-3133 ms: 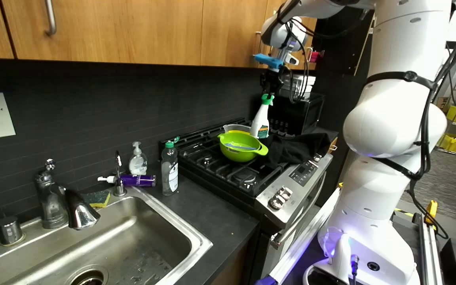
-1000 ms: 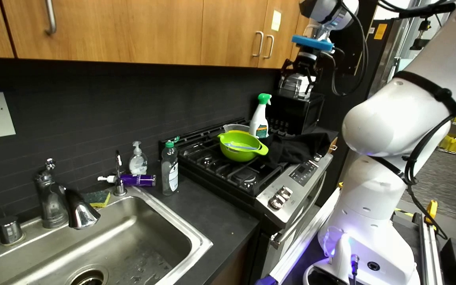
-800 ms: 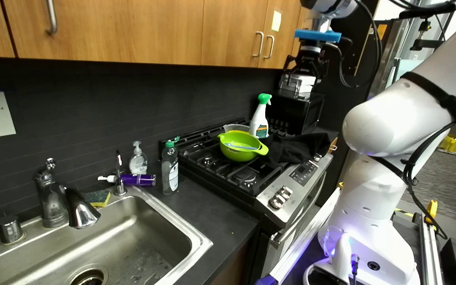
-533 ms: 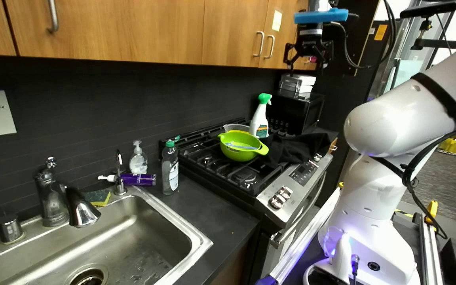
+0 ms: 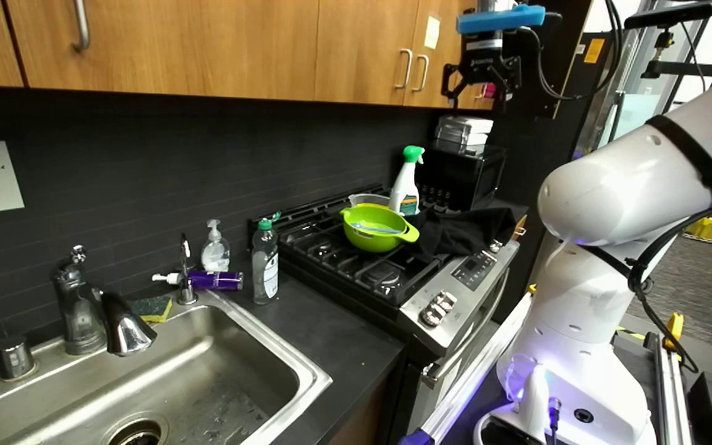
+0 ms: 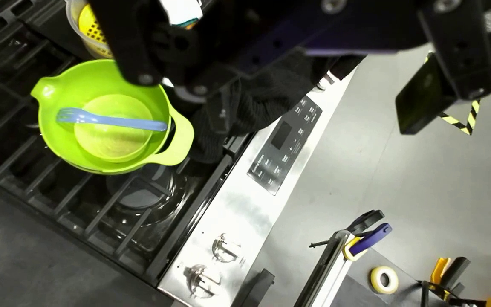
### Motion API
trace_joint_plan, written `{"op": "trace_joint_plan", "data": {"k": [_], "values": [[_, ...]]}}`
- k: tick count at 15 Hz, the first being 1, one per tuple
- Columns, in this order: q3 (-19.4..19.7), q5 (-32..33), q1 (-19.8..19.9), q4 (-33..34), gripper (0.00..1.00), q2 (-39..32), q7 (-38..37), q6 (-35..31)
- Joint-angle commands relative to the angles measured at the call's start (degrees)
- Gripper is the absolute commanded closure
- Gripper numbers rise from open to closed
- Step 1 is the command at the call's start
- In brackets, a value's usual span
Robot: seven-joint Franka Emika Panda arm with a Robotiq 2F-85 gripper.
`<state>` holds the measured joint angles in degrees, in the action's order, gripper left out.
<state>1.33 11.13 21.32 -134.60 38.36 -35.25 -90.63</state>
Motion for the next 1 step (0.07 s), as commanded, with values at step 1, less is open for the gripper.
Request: {"op": "trace_joint_plan", "data": {"k": [1], "values": [[0.7,0.4,-1.1,0.2,0.00,0.0,-0.5,0.2]]}}
